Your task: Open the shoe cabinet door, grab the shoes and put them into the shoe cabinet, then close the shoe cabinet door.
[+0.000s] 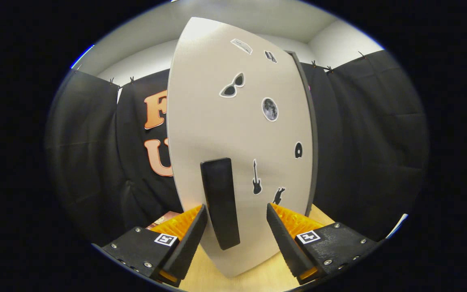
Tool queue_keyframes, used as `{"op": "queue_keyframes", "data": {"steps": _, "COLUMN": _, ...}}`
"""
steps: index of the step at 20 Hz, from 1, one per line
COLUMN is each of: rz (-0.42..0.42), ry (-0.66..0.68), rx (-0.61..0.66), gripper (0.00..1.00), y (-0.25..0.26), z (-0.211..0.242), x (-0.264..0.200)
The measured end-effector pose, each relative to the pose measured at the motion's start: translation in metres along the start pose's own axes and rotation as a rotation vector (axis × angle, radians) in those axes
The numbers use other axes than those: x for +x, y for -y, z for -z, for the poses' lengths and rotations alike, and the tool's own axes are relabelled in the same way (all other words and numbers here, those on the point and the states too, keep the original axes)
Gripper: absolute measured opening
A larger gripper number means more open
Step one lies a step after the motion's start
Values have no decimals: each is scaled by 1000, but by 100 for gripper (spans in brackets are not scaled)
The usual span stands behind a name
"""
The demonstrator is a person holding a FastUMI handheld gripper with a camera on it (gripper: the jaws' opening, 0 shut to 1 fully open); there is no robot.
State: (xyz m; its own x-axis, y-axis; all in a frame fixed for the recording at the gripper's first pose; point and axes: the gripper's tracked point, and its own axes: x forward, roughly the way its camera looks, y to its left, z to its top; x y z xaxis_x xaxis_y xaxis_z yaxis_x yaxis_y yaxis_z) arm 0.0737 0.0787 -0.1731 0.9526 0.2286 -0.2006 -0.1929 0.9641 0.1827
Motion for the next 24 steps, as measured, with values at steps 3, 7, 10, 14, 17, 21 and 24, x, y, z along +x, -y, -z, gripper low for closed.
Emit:
{"op": "queue_keyframes", "data": {"steps": 3, "rz": -6, "ry": -2, "rx": -19, "gripper": 92, "y": -20, "z": -1, "x": 34}}
{"op": "queue_keyframes", "data": {"steps": 7, "rz": -4, "ry": -2, "rx": -18, "gripper": 92, "y": -34, "z": -2, "x": 65}}
{"op": "queue_keyframes", "data": {"steps": 10, "rz": -6, "ry": -9, "rx": 1, "gripper": 92, "y": -40, "z": -3, "x": 83}}
{"op": "queue_keyframes", "data": {"steps": 14, "rz": 4, "ry": -14, "rx": -11, "gripper": 92, "y": -50, "z": -3, "x": 105}}
{"op": "queue_keyframes", "data": {"steps": 17, "rz": 17, "ry": -18, "rx": -32, "gripper": 92, "y": -54, "z": -3, "x": 120}}
{"op": "queue_keyframes", "data": {"steps": 21, "rz": 25, "ry": -32, "rx": -33, "gripper": 92, "y": -57, "z": -5, "x": 135}}
{"op": "queue_keyframes", "data": {"steps": 24, "rz": 32, "ry": -42, "rx": -13, "gripper": 92, "y": -59, "z": -4, "x": 145}}
